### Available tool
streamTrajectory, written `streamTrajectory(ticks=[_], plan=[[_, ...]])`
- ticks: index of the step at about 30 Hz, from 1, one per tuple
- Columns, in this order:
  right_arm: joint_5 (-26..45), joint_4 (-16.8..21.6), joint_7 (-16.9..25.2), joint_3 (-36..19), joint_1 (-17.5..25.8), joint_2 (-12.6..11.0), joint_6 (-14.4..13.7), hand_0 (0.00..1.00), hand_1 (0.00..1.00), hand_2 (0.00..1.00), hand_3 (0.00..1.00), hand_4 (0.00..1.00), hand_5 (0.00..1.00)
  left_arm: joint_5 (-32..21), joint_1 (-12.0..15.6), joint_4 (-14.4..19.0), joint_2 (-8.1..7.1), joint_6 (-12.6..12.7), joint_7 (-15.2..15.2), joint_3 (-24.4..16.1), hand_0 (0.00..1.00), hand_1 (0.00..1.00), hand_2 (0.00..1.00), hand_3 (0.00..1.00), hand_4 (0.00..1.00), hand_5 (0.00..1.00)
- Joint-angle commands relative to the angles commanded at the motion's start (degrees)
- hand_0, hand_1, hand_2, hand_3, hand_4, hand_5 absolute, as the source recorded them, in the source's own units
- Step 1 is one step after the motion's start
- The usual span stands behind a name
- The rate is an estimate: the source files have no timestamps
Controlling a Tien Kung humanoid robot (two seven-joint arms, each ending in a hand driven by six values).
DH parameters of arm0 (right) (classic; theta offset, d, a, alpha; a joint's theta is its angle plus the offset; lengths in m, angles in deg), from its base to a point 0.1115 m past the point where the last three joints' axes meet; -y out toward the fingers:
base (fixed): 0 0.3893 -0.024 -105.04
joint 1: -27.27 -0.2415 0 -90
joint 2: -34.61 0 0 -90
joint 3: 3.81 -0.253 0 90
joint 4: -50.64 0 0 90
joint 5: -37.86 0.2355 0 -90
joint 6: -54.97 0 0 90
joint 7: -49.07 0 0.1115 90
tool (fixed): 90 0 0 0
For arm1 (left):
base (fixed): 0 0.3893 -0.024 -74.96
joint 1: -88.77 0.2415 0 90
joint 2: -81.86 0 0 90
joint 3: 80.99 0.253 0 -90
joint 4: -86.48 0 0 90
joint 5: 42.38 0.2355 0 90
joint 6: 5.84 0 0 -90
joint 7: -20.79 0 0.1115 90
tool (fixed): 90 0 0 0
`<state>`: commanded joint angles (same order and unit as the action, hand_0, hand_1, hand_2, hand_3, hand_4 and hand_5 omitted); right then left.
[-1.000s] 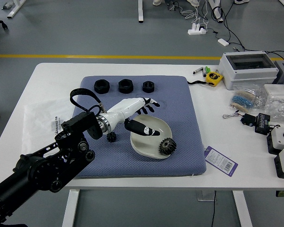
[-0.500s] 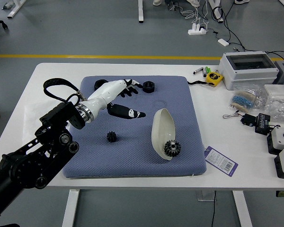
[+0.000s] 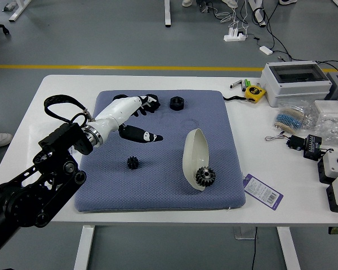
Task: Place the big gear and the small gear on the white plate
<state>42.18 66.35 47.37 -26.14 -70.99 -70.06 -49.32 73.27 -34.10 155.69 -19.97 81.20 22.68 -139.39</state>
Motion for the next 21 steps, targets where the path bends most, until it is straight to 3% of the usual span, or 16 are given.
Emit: streamTrajectory(ticks=[4,10,14,21], plan=[[0.03,-0.02,0.00,0.00,0.00,-0.02,0.10,0.648,0.645,0.733,0.581,0.842,0.677,1.98,0.90,-0.34,-3.14,-1.57,0.56,0.59,0.485,0.600,0.671,0.764,0.998,0.369],[-0.11,-0.02,-0.10,-0.10,-0.05,0.02,0.09,0.649,0.646,0.732,0.581,0.842,0.678,2.97,0.94,-1.52,-5.54,-2.81,1.01,3.63,0.486,0.602,0.672,0.766,0.998,0.363],[-0.30,-0.01,-0.19,-0.15,-0.12,0.08,0.03,0.648,0.646,0.732,0.582,0.842,0.678,3.10,0.71,-3.04,-5.76,-3.13,0.99,5.17,0.490,0.603,0.674,0.766,0.998,0.346],[0.05,-0.01,-0.05,-0.02,-0.23,0.10,-0.07,0.648,0.647,0.732,0.581,0.841,0.679,1.87,0.99,-2.87,-5.23,-3.88,1.30,5.72,0.491,0.604,0.674,0.764,0.998,0.357]])
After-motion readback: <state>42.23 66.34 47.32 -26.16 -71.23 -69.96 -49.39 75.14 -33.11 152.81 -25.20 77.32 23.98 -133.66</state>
